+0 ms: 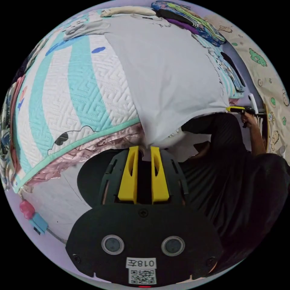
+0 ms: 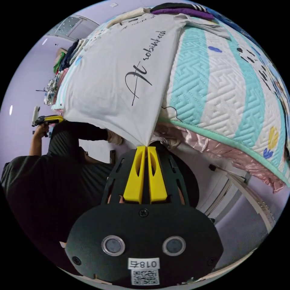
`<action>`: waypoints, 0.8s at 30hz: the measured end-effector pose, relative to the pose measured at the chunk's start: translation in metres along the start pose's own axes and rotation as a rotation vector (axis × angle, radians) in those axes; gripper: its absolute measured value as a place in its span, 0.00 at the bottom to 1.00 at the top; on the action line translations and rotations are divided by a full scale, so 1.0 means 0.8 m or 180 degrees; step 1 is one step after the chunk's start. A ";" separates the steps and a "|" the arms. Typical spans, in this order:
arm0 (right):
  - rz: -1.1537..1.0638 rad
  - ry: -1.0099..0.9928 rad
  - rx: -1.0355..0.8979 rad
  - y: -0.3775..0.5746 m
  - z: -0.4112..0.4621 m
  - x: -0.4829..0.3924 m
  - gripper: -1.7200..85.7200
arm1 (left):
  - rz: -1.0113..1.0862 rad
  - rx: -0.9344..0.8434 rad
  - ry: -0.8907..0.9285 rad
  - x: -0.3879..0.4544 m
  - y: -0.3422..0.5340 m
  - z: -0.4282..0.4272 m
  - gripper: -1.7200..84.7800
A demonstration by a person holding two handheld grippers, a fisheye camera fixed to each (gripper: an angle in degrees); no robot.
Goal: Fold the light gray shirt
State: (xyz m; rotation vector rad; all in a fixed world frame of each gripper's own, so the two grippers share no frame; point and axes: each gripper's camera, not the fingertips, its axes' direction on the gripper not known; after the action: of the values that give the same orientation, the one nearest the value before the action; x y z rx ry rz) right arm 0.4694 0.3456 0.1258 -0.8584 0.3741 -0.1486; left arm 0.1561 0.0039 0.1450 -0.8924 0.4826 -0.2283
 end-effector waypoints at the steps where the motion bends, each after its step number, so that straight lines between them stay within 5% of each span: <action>1: -0.0017 0.0039 -0.0046 -0.005 0.004 -0.002 0.02 | 0.0008 0.0112 -0.0007 0.005 -0.008 -0.018 0.12; 6: -0.0113 0.0003 -0.0053 -0.022 0.015 0.000 0.02 | 0.1073 0.0826 -0.0426 0.175 -0.208 -0.159 0.14; 11: -0.0081 -0.0299 0.0200 -0.023 0.012 0.010 0.02 | 0.1901 0.0969 -0.0229 0.368 -0.475 -0.146 0.15; 15: -0.0058 -0.0370 0.0165 -0.021 0.019 0.017 0.02 | 0.1419 0.0543 0.0632 0.431 -0.705 -0.077 0.16; 24: -0.0109 -0.0531 0.0251 -0.033 0.019 0.030 0.02 | 0.0769 -0.0056 0.0451 0.484 -0.927 0.017 0.16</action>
State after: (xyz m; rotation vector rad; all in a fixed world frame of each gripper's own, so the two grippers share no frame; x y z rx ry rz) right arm 0.4976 0.3324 0.1486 -0.7934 0.1964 -0.1217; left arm 0.5052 -0.5905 0.6196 -0.8297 0.7195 -0.0664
